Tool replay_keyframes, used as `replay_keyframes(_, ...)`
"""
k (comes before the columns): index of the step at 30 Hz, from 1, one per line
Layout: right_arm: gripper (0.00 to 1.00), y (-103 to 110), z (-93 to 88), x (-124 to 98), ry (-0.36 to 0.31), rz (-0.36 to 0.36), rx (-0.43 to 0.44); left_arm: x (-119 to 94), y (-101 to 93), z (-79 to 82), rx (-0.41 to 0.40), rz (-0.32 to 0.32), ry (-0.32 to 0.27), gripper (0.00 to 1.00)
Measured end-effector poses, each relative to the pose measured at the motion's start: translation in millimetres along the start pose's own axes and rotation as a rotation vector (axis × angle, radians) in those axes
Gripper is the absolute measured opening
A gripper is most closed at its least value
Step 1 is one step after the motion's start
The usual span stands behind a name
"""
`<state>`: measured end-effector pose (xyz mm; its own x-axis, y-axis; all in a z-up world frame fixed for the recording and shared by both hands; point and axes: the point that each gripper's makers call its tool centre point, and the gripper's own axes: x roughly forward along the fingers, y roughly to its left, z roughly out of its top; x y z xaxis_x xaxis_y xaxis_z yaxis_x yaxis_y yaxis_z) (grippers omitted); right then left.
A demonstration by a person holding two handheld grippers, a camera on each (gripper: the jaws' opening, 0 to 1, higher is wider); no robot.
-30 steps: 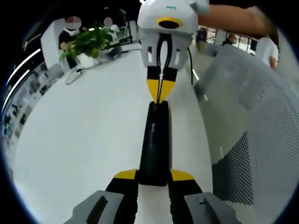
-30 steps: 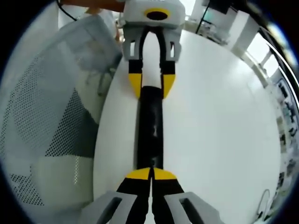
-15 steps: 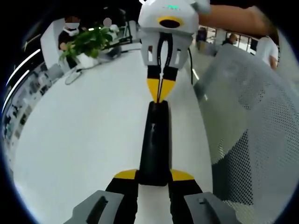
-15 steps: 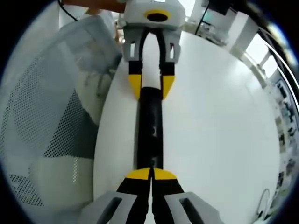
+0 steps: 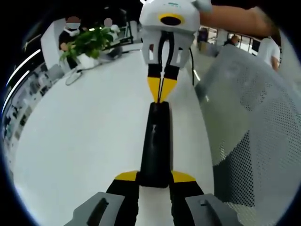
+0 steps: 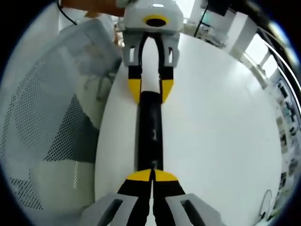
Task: Press the specified remote control buttons in sequence, fully releasing each button before pressing the next.
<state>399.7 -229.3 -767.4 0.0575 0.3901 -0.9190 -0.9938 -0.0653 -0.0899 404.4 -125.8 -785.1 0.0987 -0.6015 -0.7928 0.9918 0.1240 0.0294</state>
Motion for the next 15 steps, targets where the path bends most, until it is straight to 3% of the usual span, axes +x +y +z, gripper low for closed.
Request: replay_keyframes(15,0.00,-0.4,3.2,1.9,0.004,0.008,-0.016,0.1,-1.2,1.1,0.003,-0.002,0.002,0.23)
